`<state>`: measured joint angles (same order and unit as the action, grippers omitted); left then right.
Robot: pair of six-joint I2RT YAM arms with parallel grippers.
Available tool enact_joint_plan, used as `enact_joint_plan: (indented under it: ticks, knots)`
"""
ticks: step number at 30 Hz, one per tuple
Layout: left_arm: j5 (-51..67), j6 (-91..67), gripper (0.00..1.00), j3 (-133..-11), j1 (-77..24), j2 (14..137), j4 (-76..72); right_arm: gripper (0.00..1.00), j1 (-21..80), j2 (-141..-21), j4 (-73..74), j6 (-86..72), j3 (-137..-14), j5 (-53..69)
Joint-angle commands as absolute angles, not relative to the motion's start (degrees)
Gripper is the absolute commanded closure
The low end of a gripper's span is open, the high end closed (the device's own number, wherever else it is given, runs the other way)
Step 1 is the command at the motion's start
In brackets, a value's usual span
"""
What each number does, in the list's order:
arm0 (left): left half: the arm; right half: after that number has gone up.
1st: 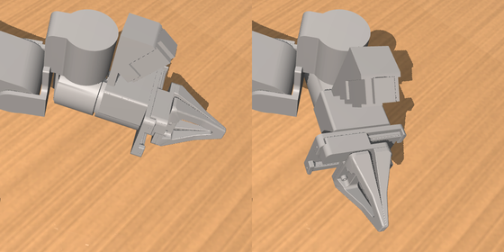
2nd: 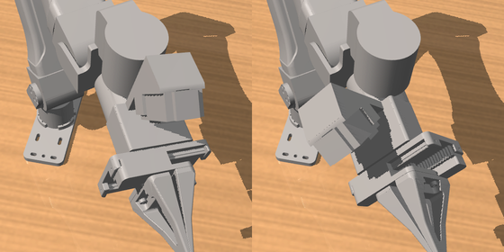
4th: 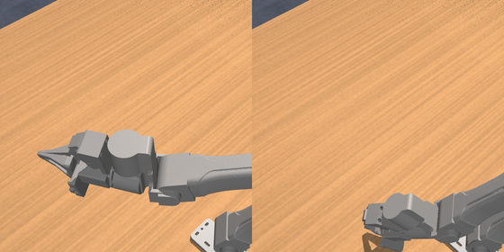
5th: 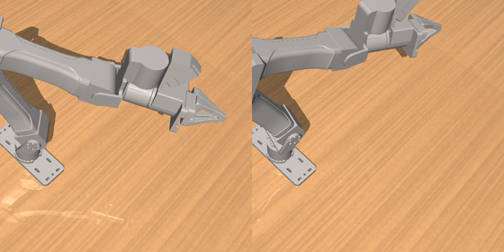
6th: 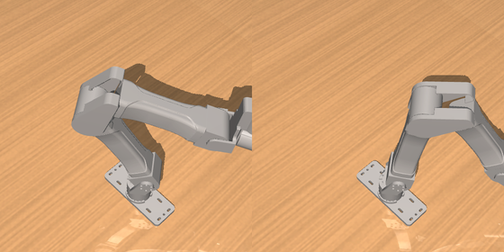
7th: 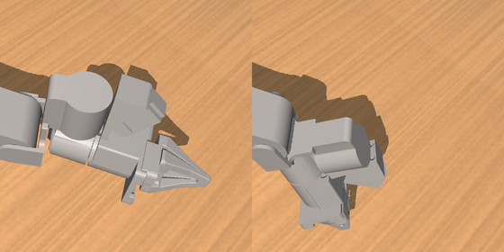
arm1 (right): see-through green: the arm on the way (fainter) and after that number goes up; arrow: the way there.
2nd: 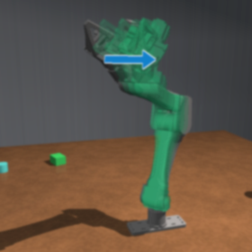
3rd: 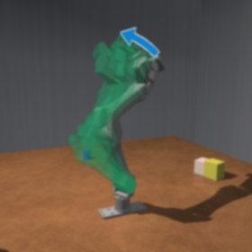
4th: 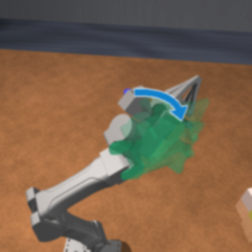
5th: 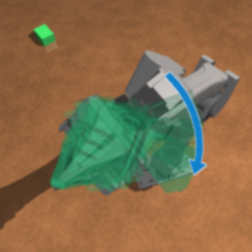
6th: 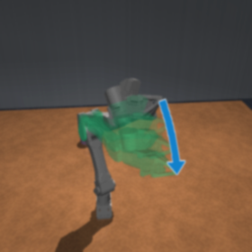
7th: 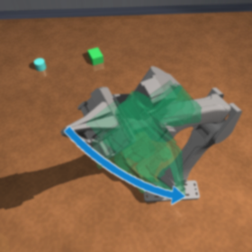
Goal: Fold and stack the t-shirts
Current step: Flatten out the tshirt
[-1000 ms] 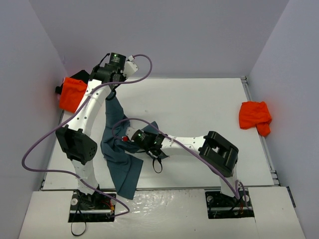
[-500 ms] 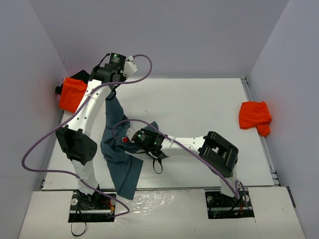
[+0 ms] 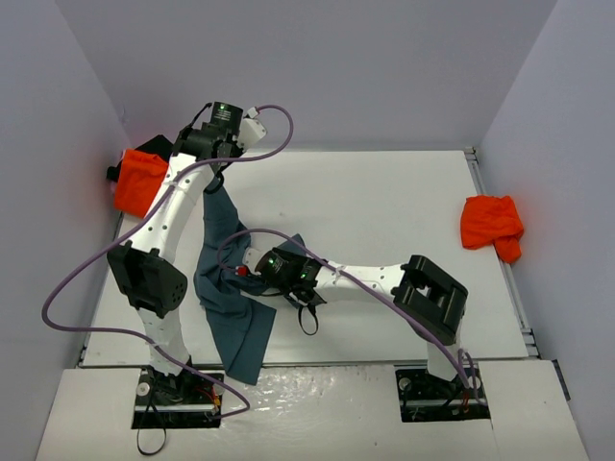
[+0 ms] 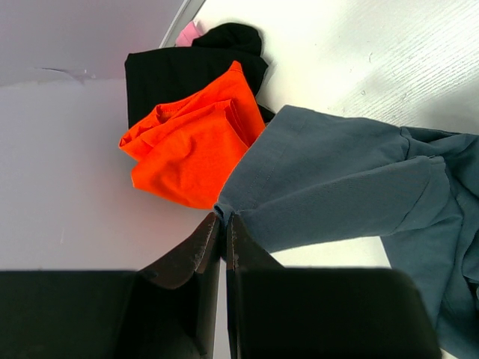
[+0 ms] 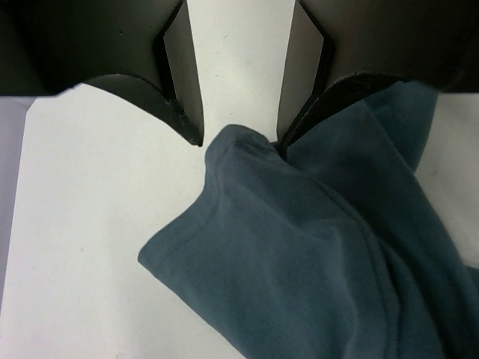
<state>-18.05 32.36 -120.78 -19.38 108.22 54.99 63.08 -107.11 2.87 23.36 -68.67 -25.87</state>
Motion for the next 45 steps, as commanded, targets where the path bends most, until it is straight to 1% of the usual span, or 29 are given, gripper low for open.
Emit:
enact_joint_plan:
  ticks: [1,20,25,31,45]
  knots:
    - [-19.84,32.08,1.00,-121.38,-18.72,105.49,52.40,0.59,63.74,-103.99,3.52,21.89,-68.33,-24.24]
    - [-19.33,31.90,1.00,-120.94,-18.37,105.38,52.38,0.59,63.90,-111.51,2.47,22.85,-70.05,-26.35]
    - [-19.16,31.90,1.00,-120.41,-18.29,105.21,51.95,0.59,64.06,-111.72,0.60,23.37,-69.46,-29.35]
    - [-19.07,31.90,1.00,-120.26,-18.22,105.06,52.01,0.63,64.46,-110.70,-2.78,23.77,-68.87,-34.14]
    - [-19.07,31.90,1.00,-119.77,-18.14,104.89,51.94,0.63,64.83,-112.45,-3.52,24.22,-68.64,-33.93]
